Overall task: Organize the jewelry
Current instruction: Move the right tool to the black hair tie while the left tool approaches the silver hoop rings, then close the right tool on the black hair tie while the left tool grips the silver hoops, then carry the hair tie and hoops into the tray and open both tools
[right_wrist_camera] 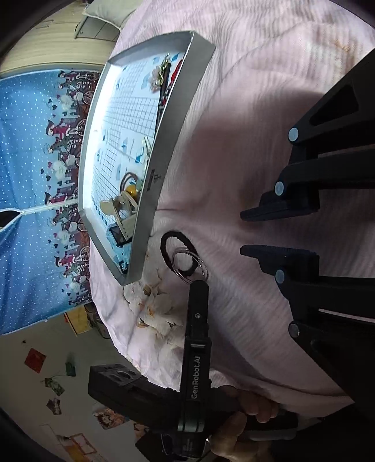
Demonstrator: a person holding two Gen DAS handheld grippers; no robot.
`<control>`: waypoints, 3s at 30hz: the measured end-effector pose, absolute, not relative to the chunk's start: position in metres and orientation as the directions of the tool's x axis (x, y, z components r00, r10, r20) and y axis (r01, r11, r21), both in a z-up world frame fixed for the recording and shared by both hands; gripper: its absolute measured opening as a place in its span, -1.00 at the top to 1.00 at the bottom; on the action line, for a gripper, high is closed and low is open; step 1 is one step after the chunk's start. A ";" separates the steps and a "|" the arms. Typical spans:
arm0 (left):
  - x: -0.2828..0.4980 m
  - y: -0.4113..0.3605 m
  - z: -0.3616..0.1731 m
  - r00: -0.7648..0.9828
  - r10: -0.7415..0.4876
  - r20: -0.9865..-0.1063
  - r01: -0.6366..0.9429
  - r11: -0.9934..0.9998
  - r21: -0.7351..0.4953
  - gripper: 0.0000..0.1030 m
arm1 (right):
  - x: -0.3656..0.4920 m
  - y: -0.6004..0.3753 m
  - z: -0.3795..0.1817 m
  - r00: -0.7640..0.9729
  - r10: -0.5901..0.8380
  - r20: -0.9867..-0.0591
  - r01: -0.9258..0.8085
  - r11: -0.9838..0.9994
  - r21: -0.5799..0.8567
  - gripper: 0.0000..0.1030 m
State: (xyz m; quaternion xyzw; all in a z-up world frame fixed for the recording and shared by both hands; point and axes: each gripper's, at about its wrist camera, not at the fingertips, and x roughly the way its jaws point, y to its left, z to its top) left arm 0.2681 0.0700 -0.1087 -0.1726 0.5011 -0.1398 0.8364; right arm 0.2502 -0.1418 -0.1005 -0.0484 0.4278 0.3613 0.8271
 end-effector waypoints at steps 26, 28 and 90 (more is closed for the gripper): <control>0.275 0.097 -0.111 0.481 -0.324 -0.815 -0.069 0.913 -0.403 0.96 | 0.314 -0.116 -0.104 0.348 0.670 -0.656 -0.596 0.698 0.397 0.76; 0.275 0.096 -0.111 0.488 -0.308 -0.817 -0.084 0.915 -0.395 0.96 | 0.316 -0.112 -0.105 0.335 0.667 -0.665 -0.595 0.697 0.400 0.76; 0.328 0.008 -0.040 0.674 -0.392 -0.626 0.167 0.906 -0.388 0.97 | 0.322 -0.241 -0.069 0.775 0.332 -0.538 -0.149 0.923 0.354 0.88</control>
